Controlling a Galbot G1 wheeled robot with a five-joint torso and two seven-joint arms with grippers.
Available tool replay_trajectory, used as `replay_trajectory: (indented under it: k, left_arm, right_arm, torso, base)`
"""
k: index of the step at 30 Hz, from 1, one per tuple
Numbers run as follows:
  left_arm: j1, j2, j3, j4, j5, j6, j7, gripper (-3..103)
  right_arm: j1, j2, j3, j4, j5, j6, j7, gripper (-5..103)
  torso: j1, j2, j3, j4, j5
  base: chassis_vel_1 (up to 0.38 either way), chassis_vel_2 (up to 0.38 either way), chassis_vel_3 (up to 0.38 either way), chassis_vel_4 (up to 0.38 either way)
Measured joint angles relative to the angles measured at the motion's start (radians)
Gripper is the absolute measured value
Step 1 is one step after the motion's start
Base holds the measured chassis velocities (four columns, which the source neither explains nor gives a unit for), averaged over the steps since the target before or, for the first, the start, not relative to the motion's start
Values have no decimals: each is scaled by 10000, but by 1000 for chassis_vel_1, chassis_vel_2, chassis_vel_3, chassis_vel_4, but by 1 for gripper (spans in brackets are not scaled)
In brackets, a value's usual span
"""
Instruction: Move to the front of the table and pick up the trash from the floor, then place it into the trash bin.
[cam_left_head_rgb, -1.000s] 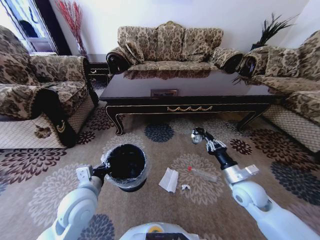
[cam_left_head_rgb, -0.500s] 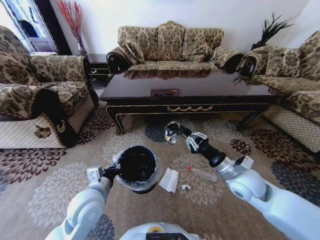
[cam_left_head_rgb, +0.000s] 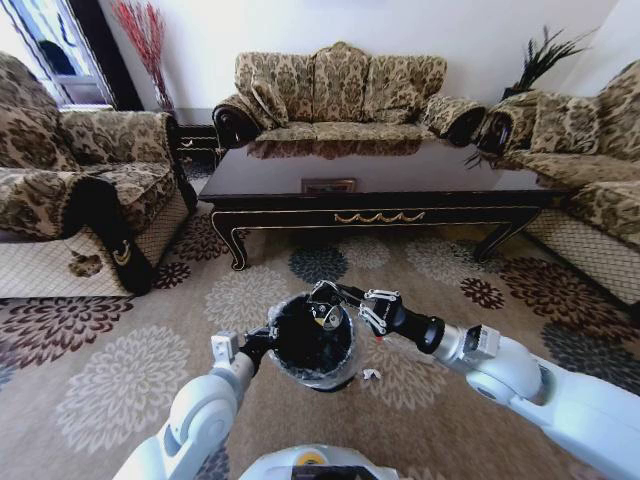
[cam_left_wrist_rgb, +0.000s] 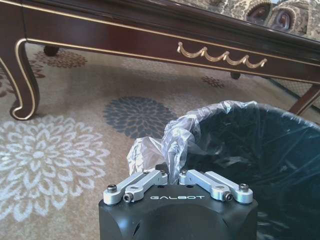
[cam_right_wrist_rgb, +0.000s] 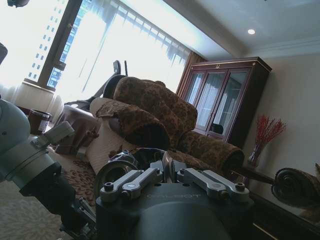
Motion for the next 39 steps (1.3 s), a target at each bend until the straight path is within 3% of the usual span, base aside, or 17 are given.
replay_trajectory:
  k: [9, 16, 18, 20, 23, 25, 26, 28, 31, 33, 34, 38, 39]
  left_arm:
    - [136, 1, -147, -221, -117, -190, 294, 4]
    - [277, 47, -382, -375, -166, -191, 294, 4]
    - [295, 71, -454, -394, -187, -190, 296, 4]
    - [297, 77, -468, -397, -190, -190, 295, 4]
    - [296, 88, -520, -409, -194, -190, 293, 4]
    - [296, 88, -520, -409, -194, -190, 293, 4]
    - [292, 90, -528, -411, -202, -190, 294, 4]
    - [286, 104, -700, -395, -233, -208, 281, 4]
    - [296, 126, -901, -354, -306, -212, 206, 4]
    - [368, 221, -1284, -345, -528, -116, -75, 4]
    - [368, 221, -1284, -345, -528, -116, -75, 4]
    - [547, 800, -2243, -561, -1466, 323, -1045, 4]
    - [547, 800, -2243, -561, -1466, 323, -1045, 4]
  right_arm:
    - [-163, 490, -421, -781, -1134, 70, -136, 8]
    - [-236, 640, -494, -1140, -1330, 70, -133, 7]
    - [-299, 641, -463, -1143, -1310, 77, -164, 17]
    - [-312, 645, -454, -1141, -1302, 80, -174, 17]
    - [-361, 681, -422, -1133, -1282, 86, -210, 33]
    - [-361, 681, -422, -1133, -1282, 86, -210, 33]
    - [-379, 694, -398, -1139, -1281, 89, -227, 38]
    - [-382, 754, -271, -1127, -877, 188, -270, 60]
    - [-301, 803, -160, -1051, -410, 209, -268, 71]
    - [-237, 840, 72, -961, 122, 177, -153, 82]
    - [-237, 840, 72, -961, 122, 177, -153, 82]
    - [-321, 1085, 436, -1082, 471, -258, 961, 96]
    - [-321, 1085, 436, -1082, 471, -258, 961, 96]
  torso:
    - [0, 0, -1, 0, -1]
    - [0, 0, -1, 0, -1]
    - [0, 0, -1, 0, -2]
    - [0, 0, -1, 1, -3]
    - [0, 0, -1, 1, -2]
    - [0, 0, -1, 1, -2]
    - [0, 0, -1, 0, -2]
    - [0, -1, -1, 0, -2]
    - [0, 0, -1, 0, -3]
    - [1, 0, -1, 0, -3]
    - [1, 0, -1, 0, -3]
    - [0, 0, -1, 2, -5]
    - [0, 0, -1, 2, -5]
  base:
    - [0, 0, 0, 0]
    - [0, 0, 0, 0]
    - [0, 0, 0, 0]
    - [0, 0, 0, 0]
    - [0, 0, 0, 0]
    - [0, 0, 0, 0]
    - [0, 0, 0, 0]
    - [0, 0, 0, 0]
    - [0, 0, 0, 0]
    - [0, 0, 0, 0]
    - [0, 0, 0, 0]
    - [0, 0, 0, 0]
    - [0, 0, 0, 0]
